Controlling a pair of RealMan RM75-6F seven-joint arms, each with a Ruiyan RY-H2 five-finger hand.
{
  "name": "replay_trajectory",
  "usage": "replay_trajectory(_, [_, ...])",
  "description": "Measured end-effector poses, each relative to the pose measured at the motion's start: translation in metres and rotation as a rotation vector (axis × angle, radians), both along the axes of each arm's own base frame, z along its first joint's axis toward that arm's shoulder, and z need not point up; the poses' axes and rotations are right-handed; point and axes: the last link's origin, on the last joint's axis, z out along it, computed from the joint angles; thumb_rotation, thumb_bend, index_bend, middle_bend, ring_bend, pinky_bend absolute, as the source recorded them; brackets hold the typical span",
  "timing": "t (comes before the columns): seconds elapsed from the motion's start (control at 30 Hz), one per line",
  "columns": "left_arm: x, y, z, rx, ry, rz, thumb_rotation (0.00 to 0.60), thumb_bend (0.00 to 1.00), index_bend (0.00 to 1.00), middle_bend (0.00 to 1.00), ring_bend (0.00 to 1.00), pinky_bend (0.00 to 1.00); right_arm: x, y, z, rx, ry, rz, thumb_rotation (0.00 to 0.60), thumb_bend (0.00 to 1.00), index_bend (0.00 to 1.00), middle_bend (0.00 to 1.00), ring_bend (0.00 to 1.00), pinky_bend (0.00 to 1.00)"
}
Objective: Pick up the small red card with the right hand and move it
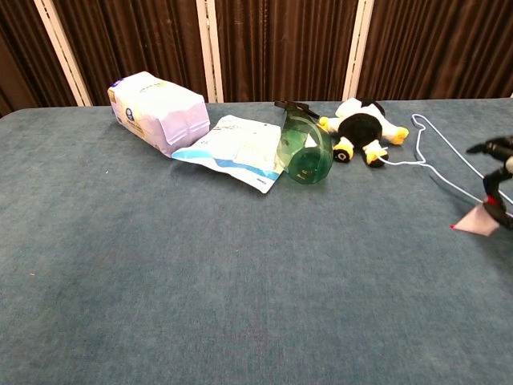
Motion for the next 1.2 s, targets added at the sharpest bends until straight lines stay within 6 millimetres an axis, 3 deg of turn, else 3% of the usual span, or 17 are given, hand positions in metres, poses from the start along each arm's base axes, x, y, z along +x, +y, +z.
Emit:
replay_trajectory(0.33, [0.002,-0.002,-0.001,0.001,0.000,-0.003,0.600,0.14,0.00,0.00,0.00,0.00,0.029,-0.047,0.058,-0.156,0.048,0.132,0.600,0.60,0.66,0.08,0.00,0.00])
replay_trajectory(0.47, [0.004,-0.003,-0.002,-0.002,-0.003,-0.007,0.600,0.14,0.00,0.00,0.00,0.00,0.038,-0.047,0.070,-0.191,0.045,0.159,0.600,0.60,0.64,0.07,0.00,0.00])
replay_trajectory(0.57, [0.004,-0.003,-0.001,-0.005,-0.009,-0.012,0.600,0.14,0.00,0.00,0.00,0.00,0.041,-0.036,0.076,-0.215,0.023,0.170,0.600,0.59,0.63,0.06,0.00,0.00])
replay_trajectory(0.67, [0.005,-0.004,0.000,-0.012,-0.019,-0.019,0.600,0.14,0.00,0.00,0.00,0.00,0.043,-0.014,0.082,-0.237,-0.002,0.174,0.600,0.59,0.62,0.06,0.00,0.00])
replay_trajectory(0.77, [0.008,-0.004,0.000,-0.021,-0.024,-0.034,0.600,0.14,0.00,0.00,0.00,0.00,0.042,0.020,0.088,-0.264,-0.038,0.175,0.600,0.59,0.62,0.06,0.00,0.00])
replay_trajectory(1.0, [0.014,-0.012,0.003,-0.037,-0.047,-0.069,0.600,0.14,0.00,0.00,0.00,0.00,0.026,0.126,0.090,-0.275,-0.123,0.041,0.600,0.58,0.60,0.04,0.00,0.00])
replay_trajectory(1.1, [0.016,-0.016,0.004,-0.044,-0.053,-0.084,0.600,0.14,0.00,0.00,0.00,0.00,0.020,0.149,0.088,-0.258,-0.116,0.007,0.600,0.58,0.60,0.03,0.00,0.00])
replay_trajectory(1.2, [0.016,-0.020,0.006,-0.050,-0.057,-0.089,0.600,0.14,0.00,0.00,0.00,0.00,0.020,0.160,0.086,-0.233,-0.110,0.013,0.600,0.58,0.59,0.03,0.00,0.00])
